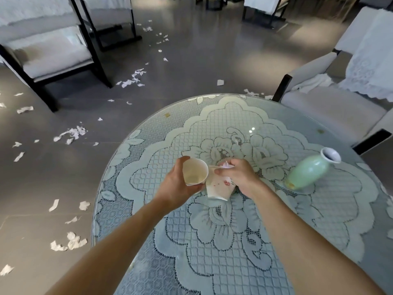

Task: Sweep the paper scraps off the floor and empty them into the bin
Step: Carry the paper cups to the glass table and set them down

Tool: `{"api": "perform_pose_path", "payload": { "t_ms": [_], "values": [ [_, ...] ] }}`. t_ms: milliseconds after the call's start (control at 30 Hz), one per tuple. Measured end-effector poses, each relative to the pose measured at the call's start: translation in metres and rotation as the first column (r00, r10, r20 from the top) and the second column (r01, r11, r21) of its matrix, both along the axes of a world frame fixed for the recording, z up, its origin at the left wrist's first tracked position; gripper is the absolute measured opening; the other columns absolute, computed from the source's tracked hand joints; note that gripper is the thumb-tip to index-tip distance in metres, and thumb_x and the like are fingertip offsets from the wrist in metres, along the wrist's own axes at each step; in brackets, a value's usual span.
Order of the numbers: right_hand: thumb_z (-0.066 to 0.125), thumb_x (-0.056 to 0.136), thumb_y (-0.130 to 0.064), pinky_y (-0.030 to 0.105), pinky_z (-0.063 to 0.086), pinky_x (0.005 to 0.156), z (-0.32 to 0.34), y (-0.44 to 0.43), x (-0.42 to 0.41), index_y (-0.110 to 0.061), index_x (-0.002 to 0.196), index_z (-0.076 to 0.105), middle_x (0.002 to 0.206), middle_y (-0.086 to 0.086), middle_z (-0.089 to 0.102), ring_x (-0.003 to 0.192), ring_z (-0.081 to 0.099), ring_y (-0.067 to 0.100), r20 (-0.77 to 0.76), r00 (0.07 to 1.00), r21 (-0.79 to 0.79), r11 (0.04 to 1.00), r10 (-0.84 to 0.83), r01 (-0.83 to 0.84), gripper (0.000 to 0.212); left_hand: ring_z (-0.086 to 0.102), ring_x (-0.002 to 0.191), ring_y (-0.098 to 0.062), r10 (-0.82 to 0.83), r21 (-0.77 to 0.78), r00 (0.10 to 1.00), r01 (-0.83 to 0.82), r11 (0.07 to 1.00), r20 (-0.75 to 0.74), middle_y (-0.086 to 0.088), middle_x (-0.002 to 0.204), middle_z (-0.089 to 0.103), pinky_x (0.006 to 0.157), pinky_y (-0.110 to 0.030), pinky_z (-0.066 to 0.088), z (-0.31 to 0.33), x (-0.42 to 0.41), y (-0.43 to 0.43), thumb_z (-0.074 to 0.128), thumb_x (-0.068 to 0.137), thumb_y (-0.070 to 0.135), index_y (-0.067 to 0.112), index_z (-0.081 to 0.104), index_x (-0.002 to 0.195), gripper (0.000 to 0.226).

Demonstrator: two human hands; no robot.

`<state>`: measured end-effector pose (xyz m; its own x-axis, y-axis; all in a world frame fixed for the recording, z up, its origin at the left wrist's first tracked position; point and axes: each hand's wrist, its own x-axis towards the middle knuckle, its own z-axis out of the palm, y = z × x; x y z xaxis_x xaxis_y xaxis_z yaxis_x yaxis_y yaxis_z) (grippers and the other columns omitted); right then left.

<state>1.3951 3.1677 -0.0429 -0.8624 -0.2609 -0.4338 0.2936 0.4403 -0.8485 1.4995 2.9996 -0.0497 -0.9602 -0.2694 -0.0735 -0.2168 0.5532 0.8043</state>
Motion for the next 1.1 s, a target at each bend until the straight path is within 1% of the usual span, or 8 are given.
{"api": "perform_pose_path", "payload": {
  "t_ms": [100, 267, 367, 533, 667, 767, 867, 1100],
  "values": [
    [0.077, 0.076, -0.005, 0.033, 0.051, 0.067, 0.009, 0.005, 0.018, -0.013, 0.088, 0.066, 0.097, 0.01, 0.068, 0.084, 0.065, 0.025, -0.03, 0.999, -0.013, 1.0, -0.017, 0.017, 0.019, 0.05, 0.099, -0.019, 0.005, 0.009, 1.0, -0.005, 1.0, -0.012, 0.003, 0.113, 0.05, 0.076, -0.027, 0.042, 0.005, 0.012, 0.006, 0.083, 0.074, 0.029, 0.025, 0.035, 0.133, 0.076],
    [0.076, 0.077, -0.008, 0.018, 0.041, 0.065, 0.056, 0.038, 0.051, -0.021, 0.106, 0.065, 0.109, -0.006, 0.06, 0.099, 0.053, 0.011, -0.206, 0.978, -0.043, 0.999, -0.009, 0.0, 0.033, 0.051, 0.1, -0.02, -0.039, 0.01, 0.999, 0.039, 0.999, -0.026, 0.002, 0.113, 0.051, 0.077, -0.031, 0.044, 0.034, 0.033, 0.025, 0.083, 0.072, 0.031, 0.03, 0.036, 0.132, 0.076],
    [0.077, 0.076, -0.008, 0.011, 0.038, 0.064, 0.087, 0.081, 0.081, -0.021, 0.117, 0.061, 0.116, -0.005, 0.059, 0.103, 0.051, 0.007, -0.271, 0.961, -0.052, 0.998, -0.045, 0.032, 0.046, 0.051, 0.101, -0.02, -0.109, -0.019, 0.993, 0.108, 0.994, -0.046, 0.002, 0.114, 0.051, 0.081, -0.032, 0.042, 0.059, 0.045, 0.055, 0.084, 0.071, 0.036, 0.029, 0.036, 0.133, 0.078],
    [0.077, 0.076, -0.005, 0.013, 0.045, 0.065, 0.115, 0.186, 0.166, -0.019, 0.123, 0.058, 0.109, 0.004, 0.06, 0.092, 0.058, 0.012, -0.312, 0.918, -0.084, 0.97, -0.244, 0.229, 0.052, 0.047, 0.098, -0.018, -0.317, -0.073, 0.946, 0.313, 0.947, -0.06, 0.005, 0.112, 0.048, 0.08, -0.027, 0.038, 0.088, 0.078, 0.15, 0.085, 0.07, 0.034, 0.025, 0.037, 0.135, 0.081],
    [0.076, 0.076, -0.004, 0.013, 0.045, 0.064, 0.124, 0.29, 0.248, -0.019, 0.124, 0.058, 0.105, 0.002, 0.061, 0.087, 0.059, 0.01, -0.342, 0.817, -0.065, 0.88, -0.463, 0.471, 0.053, 0.048, 0.097, -0.017, -0.527, -0.05, 0.848, 0.524, 0.85, -0.064, 0.005, 0.111, 0.049, 0.08, -0.024, 0.037, 0.1, 0.107, 0.259, 0.085, 0.07, 0.032, 0.023, 0.037, 0.137, 0.083],
    [0.075, 0.077, -0.004, 0.014, 0.047, 0.063, 0.131, 0.37, 0.319, -0.018, 0.126, 0.057, 0.109, 0.004, 0.062, 0.093, 0.059, 0.015, -0.37, 0.704, -0.029, 0.765, -0.605, 0.643, 0.054, 0.052, 0.1, -0.019, -0.705, 0.013, 0.707, 0.707, 0.707, -0.061, 0.005, 0.111, 0.053, 0.081, -0.021, 0.039, 0.107, 0.137, 0.352, 0.086, 0.07, 0.024, 0.024, 0.037, 0.136, 0.081],
    [0.075, 0.079, -0.005, 0.007, 0.043, 0.05, 0.14, 0.441, 0.403, -0.016, 0.127, 0.055, 0.109, -0.002, 0.06, 0.093, 0.057, 0.014, -0.38, 0.526, -0.027, 0.578, -0.761, 0.816, 0.054, 0.053, 0.105, -0.018, -0.86, 0.052, 0.505, 0.863, 0.502, -0.075, 0.005, 0.112, 0.054, 0.074, -0.007, 0.036, 0.115, 0.177, 0.446, 0.086, 0.07, 0.015, 0.016, 0.039, 0.135, 0.08],
    [0.071, 0.079, 0.003, 0.012, 0.046, 0.044, 0.133, 0.514, 0.632, -0.009, 0.124, 0.056, 0.107, 0.012, 0.063, 0.07, 0.057, 0.014, -0.299, -0.044, -0.082, -0.021, -0.953, 0.996, 0.049, 0.048, 0.112, -0.015, -0.998, -0.025, -0.065, 0.998, -0.065, -0.027, 0.005, 0.124, 0.049, 0.088, -0.028, 0.04, 0.121, 0.314, 0.626, 0.085, 0.069, 0.029, 0.018, 0.039, 0.137, 0.083]
  ]
}}
